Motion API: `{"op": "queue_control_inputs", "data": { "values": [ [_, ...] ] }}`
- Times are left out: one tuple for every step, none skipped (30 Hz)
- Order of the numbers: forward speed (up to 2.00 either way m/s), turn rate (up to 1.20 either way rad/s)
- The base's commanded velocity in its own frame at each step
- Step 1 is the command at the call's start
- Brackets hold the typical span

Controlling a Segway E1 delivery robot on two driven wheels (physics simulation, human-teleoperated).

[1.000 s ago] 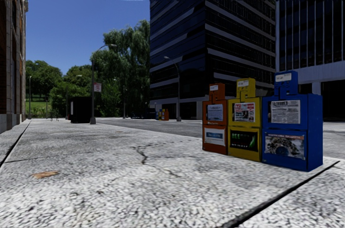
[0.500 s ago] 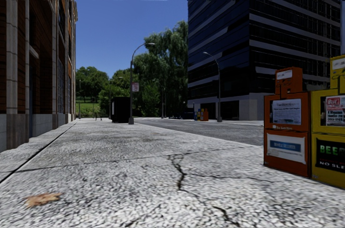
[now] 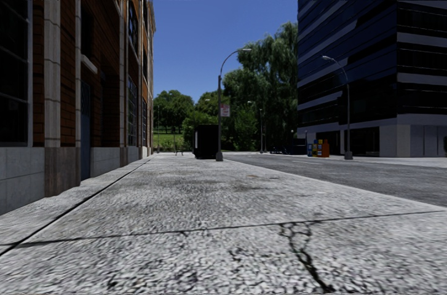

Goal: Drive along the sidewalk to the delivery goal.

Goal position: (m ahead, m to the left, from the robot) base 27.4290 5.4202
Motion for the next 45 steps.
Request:
{"op": "queue_control_inputs", "data": {
  "values": [
    [2.00, 0.53],
    [2.00, 0.53],
    [2.00, 0.53],
    [2.00, 0.53],
    [2.00, 0.53],
    [2.00, 0.53],
    [2.00, 0.53],
    [2.00, 0.53],
    [2.00, 0.53],
    [2.00, 0.53],
    [2.00, 0.53],
    [2.00, 0.52],
    [2.00, 0.39],
    [2.00, 0.00],
    [2.00, 0.00],
    [2.00, 0.00],
    [2.00, 0.00],
    [2.00, 0.00],
    [2.00, 0.00],
    [2.00, 0.00],
    [2.00, 0.00],
    [2.00, 0.00],
    [2.00, 0.00],
    [2.00, 0.00],
    [2.00, 0.00],
    [2.00, 0.00],
    [2.00, 0.00],
    [2.00, 0.00],
    [2.00, 0.00],
    [2.00, 0.00],
    [2.00, 0.00],
    [2.00, 0.00],
    [2.00, 0.00],
    [2.00, 0.00],
    [2.00, 0.00],
    [2.00, 0.00],
    [2.00, 0.00],
    [2.00, 0.00],
    [2.00, 0.00],
    [2.00, 0.00],
    [2.00, 0.00],
    [2.00, 0.00],
    [2.00, 0.00],
    [2.00, 0.00],
    [2.00, 0.00]
  ]
}}
